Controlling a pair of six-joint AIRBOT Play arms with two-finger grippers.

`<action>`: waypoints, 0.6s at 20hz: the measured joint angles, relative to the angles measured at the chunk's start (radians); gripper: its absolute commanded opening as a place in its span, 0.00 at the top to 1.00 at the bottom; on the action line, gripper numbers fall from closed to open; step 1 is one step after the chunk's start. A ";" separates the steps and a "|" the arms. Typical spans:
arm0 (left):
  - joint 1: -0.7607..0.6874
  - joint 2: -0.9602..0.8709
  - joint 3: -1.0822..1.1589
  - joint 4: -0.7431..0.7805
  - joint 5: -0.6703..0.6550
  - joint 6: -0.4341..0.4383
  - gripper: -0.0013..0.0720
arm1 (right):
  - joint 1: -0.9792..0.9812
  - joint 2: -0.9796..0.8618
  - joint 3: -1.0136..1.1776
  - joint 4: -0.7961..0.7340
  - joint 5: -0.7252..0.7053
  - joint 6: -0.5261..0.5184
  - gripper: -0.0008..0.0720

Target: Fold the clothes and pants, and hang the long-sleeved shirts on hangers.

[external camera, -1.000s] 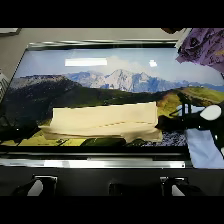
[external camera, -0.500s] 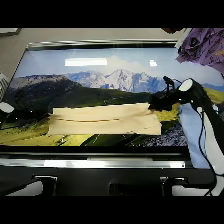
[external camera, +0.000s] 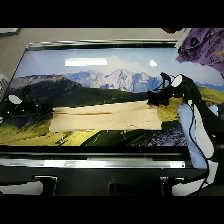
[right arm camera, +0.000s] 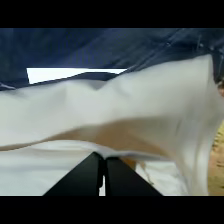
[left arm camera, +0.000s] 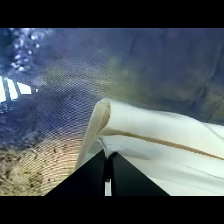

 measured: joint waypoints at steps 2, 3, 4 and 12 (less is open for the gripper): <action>-0.008 -0.011 0.006 -0.005 0.000 -0.005 0.27 | -0.001 -0.015 0.004 0.009 -0.005 0.002 0.50; -0.010 -0.013 0.011 -0.007 -0.002 -0.009 0.25 | -0.005 -0.018 0.009 0.021 0.006 0.002 0.44; -0.012 -0.014 0.021 -0.008 -0.018 -0.015 0.25 | -0.011 -0.020 0.020 0.040 0.026 0.002 0.35; -0.003 0.101 0.083 0.076 -0.124 -0.117 0.23 | -0.252 0.017 0.061 0.163 0.246 -0.143 0.07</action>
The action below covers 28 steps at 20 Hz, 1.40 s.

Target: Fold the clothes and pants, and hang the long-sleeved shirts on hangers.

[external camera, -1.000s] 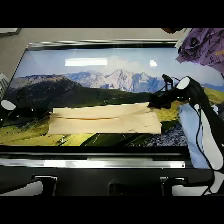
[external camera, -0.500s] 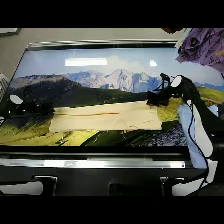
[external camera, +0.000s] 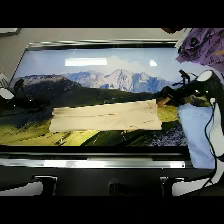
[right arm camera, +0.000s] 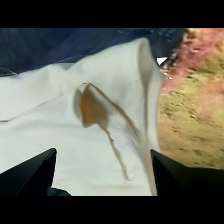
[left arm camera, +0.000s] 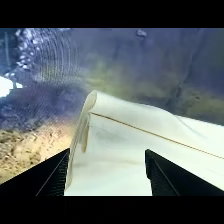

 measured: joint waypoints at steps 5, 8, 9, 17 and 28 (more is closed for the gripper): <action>0.002 0.051 0.005 0.032 -0.031 -0.027 0.23 | -0.090 -0.064 -0.057 0.096 0.047 -0.112 0.07; 0.002 0.060 0.006 0.039 -0.043 -0.030 0.23 | -0.103 -0.123 -0.068 0.150 0.052 -0.155 0.07; 0.002 0.061 0.006 0.040 -0.045 -0.031 0.23 | -0.105 -0.143 -0.070 0.164 0.054 -0.164 0.08; 0.002 0.064 0.006 0.040 -0.051 -0.036 0.24 | 0.012 -0.229 -0.074 0.211 0.041 -0.208 0.95; -0.196 -0.016 0.006 -0.223 0.018 -0.009 0.96 | 0.066 0.121 -0.063 -0.010 0.037 0.041 0.96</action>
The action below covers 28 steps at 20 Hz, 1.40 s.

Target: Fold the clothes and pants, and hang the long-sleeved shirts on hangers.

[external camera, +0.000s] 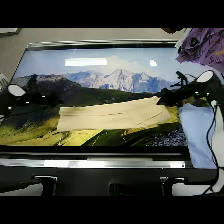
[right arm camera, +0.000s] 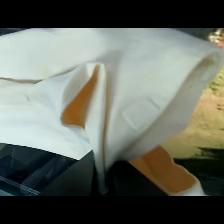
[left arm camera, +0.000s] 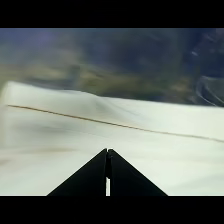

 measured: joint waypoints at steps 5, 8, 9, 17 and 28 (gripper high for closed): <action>-0.275 -0.137 0.037 -0.200 0.116 0.006 0.96 | 0.001 0.142 0.045 -0.102 0.042 0.109 0.96; -0.438 -0.249 0.134 -0.286 0.180 -0.013 0.96 | 0.001 0.172 0.113 -0.127 0.079 0.141 0.96; -0.490 -0.295 0.180 -0.304 0.196 -0.029 0.96 | 0.001 0.177 0.138 -0.136 0.093 0.150 0.96; -0.757 -0.631 0.586 -0.354 0.250 -0.222 0.96 | 0.001 0.195 0.306 -0.206 0.232 0.214 0.96; -0.771 -0.723 0.751 -0.409 0.201 -0.244 0.97 | 0.016 0.230 0.346 -0.244 0.284 0.292 0.96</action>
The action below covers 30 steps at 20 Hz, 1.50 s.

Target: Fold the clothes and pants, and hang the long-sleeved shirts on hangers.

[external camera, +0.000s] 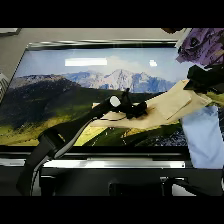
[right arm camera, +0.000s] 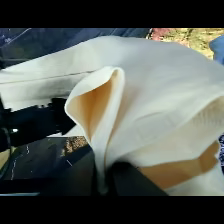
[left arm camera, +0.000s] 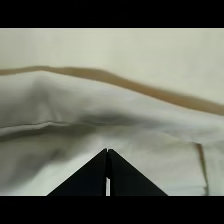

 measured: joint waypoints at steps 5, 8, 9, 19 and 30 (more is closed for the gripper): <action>0.196 0.166 0.005 0.256 -0.220 -0.001 0.97 | 0.151 -0.034 0.000 -0.016 -0.038 0.098 0.96; 0.364 0.307 0.005 0.413 -0.364 0.000 0.96 | 0.307 -0.082 0.000 -0.041 -0.074 0.193 0.96; 0.424 0.354 0.005 0.454 -0.407 0.008 0.96 | 0.361 -0.102 0.000 -0.046 -0.095 0.225 0.96; 0.846 0.595 0.005 0.568 -0.627 0.077 0.96 | 0.717 -0.352 0.000 0.003 -0.435 0.491 0.96; 0.905 0.608 0.005 0.575 -0.663 0.097 0.96 | 0.749 -0.398 0.002 0.166 -0.628 0.399 0.22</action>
